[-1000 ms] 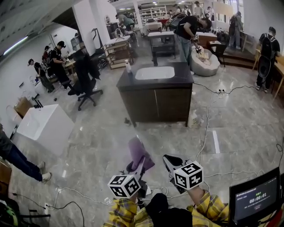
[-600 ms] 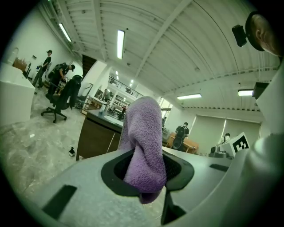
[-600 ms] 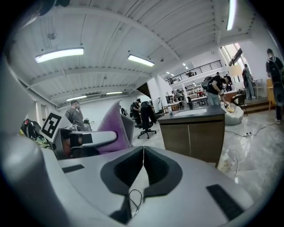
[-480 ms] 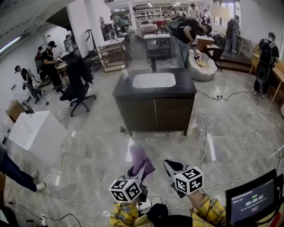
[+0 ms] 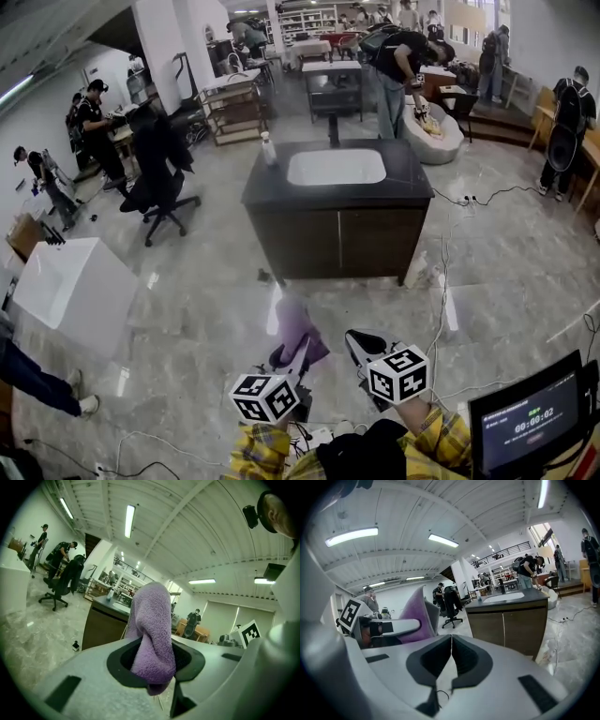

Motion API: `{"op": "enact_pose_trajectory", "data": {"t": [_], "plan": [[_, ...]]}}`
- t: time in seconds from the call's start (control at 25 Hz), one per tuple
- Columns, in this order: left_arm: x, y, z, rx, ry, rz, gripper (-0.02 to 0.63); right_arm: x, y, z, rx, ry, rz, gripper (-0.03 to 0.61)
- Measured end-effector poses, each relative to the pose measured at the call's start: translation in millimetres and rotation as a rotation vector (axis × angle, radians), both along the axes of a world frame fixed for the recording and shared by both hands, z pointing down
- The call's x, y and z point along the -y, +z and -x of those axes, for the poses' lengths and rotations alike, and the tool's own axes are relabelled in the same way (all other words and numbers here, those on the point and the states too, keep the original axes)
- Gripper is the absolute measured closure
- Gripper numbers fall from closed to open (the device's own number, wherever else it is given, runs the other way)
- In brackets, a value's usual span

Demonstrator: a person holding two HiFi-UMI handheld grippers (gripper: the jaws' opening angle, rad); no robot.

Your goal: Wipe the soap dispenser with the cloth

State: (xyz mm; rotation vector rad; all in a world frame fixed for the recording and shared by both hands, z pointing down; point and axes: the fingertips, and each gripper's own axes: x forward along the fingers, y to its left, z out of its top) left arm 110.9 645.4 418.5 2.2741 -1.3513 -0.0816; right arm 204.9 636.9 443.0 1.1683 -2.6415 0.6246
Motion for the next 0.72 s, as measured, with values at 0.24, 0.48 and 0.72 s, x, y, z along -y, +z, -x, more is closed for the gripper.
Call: {"op": "enact_pose_trajectory", "data": {"t": [0.24,0.48,0.72], "plan": [[29.7,8.5,24.6,-0.024,-0.022,0.025,0.532,38.4,3.8,22.6,-0.007,-0.007,0.019,0.573],[69.2,8.7,39.9,-0.021,-0.058,0.010,0.532,88.1,1.8,42.1,-0.012,-0.051,-0.003,0.572],[126.2,-2.6,42.6,0.003,-0.095,-0.014,0.532,154.7,-8.2,47.6,0.016,-0.080,-0.034,0.572]]}}
